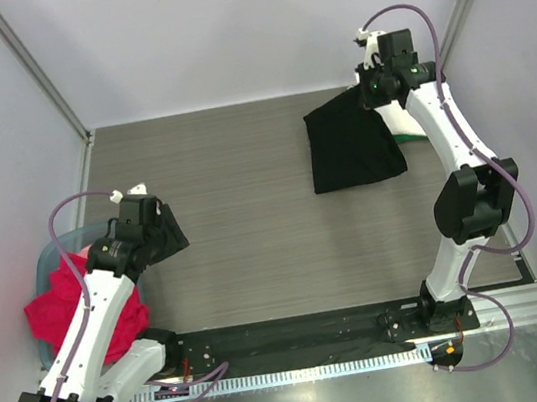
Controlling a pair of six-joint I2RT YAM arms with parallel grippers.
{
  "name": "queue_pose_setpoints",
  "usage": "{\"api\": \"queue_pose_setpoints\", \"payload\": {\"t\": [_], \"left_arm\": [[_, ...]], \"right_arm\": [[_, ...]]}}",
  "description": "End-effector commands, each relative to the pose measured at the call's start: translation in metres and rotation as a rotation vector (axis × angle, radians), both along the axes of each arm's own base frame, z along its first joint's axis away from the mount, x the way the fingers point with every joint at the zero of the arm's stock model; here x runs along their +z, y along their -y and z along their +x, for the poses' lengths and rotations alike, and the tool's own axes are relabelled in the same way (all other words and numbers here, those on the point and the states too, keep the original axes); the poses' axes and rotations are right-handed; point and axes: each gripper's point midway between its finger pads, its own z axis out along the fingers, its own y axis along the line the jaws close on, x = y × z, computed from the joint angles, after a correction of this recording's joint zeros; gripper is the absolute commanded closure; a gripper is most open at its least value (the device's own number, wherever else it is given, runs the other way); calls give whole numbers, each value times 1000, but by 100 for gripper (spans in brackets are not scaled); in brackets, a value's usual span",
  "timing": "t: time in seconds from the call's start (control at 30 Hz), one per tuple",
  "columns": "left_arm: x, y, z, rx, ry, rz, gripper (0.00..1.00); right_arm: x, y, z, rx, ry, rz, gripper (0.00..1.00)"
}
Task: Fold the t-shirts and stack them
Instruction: Neatly place the folded tshirt to the corner
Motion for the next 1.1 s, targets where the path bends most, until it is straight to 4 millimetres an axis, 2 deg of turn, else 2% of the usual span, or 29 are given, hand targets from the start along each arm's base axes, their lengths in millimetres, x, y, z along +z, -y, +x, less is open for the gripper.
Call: {"api": "queue_pose_setpoints", "payload": {"t": [0.0,0.03,0.17,0.4,0.53,0.7,0.83,0.93,0.97,1.07], "left_arm": [[8,-2,7,14,54,1,47],[8,-3,6,14,53,1,47],[8,-2,6,16,51,0,47],[7,-2,7,16,50,1,47],[6,-3,7,15,45,2,47],[5,-2,7,12,41,-1,48],[5,-1,7,10,40,0,48],[5,-1,7,10,38,0,48],[4,-1,7,9,36,0,48],[4,-1,7,10,33,1,48]], "right_arm": [[92,11,0,7,226,-13,99],[104,10,0,11,252,-10,99],[130,8,-3,34,306,-6,99],[155,12,-2,36,356,4,99],[172,22,-3,5,389,-12,99],[182,31,-3,-10,408,-4,99],[190,30,-5,10,429,-11,99],[191,28,-3,24,435,-12,99],[188,41,1,0,428,-19,99],[184,42,7,12,422,-27,99]]}}
